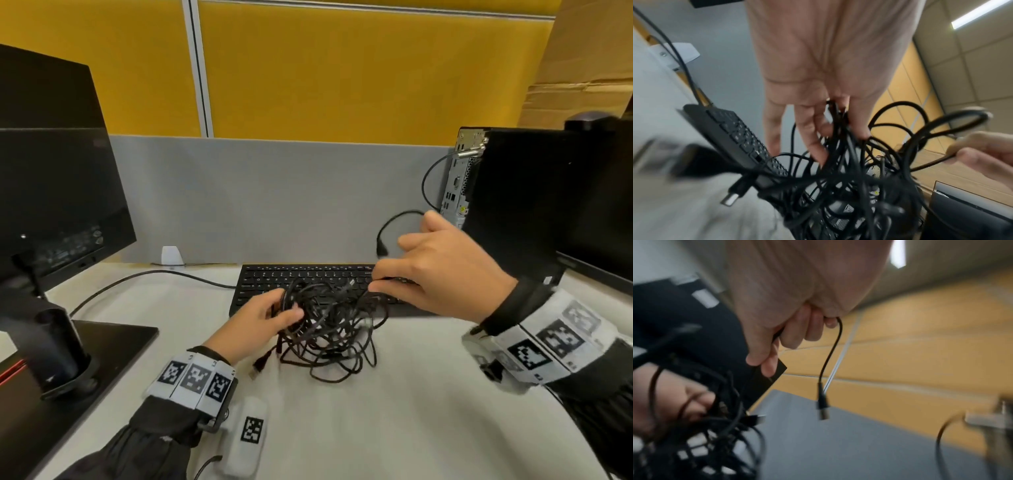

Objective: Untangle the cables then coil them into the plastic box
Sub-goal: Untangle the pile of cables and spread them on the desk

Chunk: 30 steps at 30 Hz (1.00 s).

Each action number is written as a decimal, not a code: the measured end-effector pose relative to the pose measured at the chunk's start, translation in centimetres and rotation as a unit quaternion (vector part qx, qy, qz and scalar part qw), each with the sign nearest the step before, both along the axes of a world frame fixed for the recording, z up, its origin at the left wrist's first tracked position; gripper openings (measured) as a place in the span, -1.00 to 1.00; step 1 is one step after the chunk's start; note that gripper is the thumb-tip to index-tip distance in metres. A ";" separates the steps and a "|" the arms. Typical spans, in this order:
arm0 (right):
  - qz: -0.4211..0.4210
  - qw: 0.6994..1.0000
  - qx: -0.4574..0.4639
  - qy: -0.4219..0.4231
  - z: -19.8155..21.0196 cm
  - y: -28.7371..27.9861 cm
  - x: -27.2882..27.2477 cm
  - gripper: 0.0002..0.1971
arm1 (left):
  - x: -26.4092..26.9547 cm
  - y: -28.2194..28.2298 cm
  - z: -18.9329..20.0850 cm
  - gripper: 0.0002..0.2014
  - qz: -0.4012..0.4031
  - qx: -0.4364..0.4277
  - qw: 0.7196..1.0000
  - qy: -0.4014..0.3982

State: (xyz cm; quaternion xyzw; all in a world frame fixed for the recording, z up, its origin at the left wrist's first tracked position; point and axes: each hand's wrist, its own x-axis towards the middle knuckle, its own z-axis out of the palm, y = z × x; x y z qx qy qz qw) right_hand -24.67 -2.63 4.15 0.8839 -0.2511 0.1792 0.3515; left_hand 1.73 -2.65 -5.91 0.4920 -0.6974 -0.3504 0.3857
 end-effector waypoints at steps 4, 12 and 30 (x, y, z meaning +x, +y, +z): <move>-0.063 0.997 -0.018 0.040 -0.2 0.1 -1.1 -0.64 | -0.6 0.4 1.0 -0.83 0.031 -0.013 0.991 0.131; -0.102 0.954 0.185 -0.212 -6.2 1.6 0.6 -0.66 | -1.8 0.8 1.1 -0.77 0.057 -0.017 0.967 0.247; -0.012 0.814 0.351 -0.462 -8.0 -0.4 3.0 -0.78 | -2.0 1.9 3.1 -0.80 -0.021 -0.100 0.929 0.355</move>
